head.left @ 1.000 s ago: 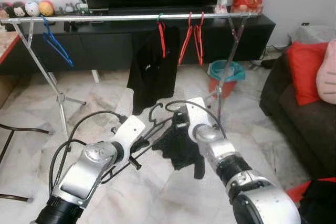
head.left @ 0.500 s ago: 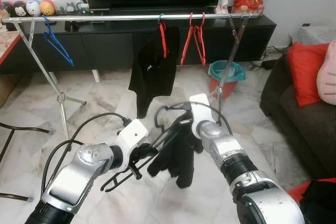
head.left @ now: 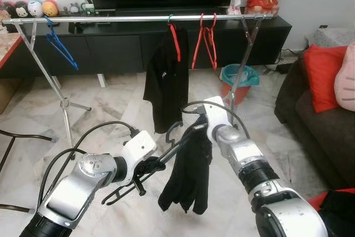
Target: Hang hanger
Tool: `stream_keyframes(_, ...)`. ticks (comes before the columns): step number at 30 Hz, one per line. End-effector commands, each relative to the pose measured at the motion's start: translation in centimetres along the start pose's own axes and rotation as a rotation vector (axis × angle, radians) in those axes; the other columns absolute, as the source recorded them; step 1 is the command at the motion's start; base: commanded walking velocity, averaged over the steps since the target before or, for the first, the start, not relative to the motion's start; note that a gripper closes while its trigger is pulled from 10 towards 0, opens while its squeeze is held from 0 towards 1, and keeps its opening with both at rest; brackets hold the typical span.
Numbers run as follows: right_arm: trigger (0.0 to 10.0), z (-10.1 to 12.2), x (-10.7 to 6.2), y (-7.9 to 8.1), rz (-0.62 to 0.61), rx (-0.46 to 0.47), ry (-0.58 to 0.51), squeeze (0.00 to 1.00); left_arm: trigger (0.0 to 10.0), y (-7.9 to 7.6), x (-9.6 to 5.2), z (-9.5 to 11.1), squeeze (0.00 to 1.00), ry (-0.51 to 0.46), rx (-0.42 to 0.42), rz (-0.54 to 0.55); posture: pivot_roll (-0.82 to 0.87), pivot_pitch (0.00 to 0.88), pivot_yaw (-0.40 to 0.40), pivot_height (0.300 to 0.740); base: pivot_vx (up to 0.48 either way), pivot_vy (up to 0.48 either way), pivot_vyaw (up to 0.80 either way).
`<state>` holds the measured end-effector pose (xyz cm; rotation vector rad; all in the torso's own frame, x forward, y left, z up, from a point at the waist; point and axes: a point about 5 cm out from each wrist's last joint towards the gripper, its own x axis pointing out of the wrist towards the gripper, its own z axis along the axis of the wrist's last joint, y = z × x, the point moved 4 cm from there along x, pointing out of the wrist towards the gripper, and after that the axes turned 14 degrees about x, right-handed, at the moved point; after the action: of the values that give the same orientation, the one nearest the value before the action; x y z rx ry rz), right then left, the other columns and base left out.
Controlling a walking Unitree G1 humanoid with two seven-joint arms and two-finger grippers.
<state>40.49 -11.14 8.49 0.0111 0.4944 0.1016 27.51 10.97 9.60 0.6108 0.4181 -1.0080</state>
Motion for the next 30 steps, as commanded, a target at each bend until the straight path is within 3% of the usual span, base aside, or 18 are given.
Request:
stream_keyframes(1, 10.0, 2.4, -0.4, 0.2, 0.002, -0.001, -0.08, 0.0, 10.0, -0.4, 0.1, -0.5, 0.0, 0.03, -0.001, -0.021, 0.09, 0.0, -0.041, 0.74, 0.0, 0.0, 0.0)
stream_keyframes(10, 10.0, 2.8, -0.5, 1.0, 0.025, 0.01, -0.087, 0.0, 10.0, 0.1, 0.3, -0.4, 0.0, 0.038, -0.004, 0.011, 0.09, 0.0, -0.041, 0.74, 0.0, 0.0, 0.0)
stream_keyframes(16, 10.0, 2.0, -0.6, 1.7, 0.042, 0.011, -0.072, 0.0, 10.0, 1.5, 0.8, 0.8, 0.0, 0.005, -0.013, 0.111, 0.09, 0.0, -0.042, 0.74, 0.0, 0.0, 0.0)
stream_keyframes(22, 10.0, 1.9, -0.6, 1.5, 0.034, 0.009, -0.065, 0.0, 10.0, 3.9, 0.3, 0.9, 0.0, 0.024, -0.012, 0.245, 0.09, 0.0, -0.043, 0.74, 0.0, 0.0, 0.0)
stream_keyframes(30, 10.0, 1.5, -0.6, 1.1, 0.02, 0.003, -0.056, 0.0, 10.0, 4.6, -0.5, 0.3, 0.0, 0.084, 0.014, 0.281, 0.09, 0.0, -0.044, 0.74, 0.0, 0.0, 0.0)
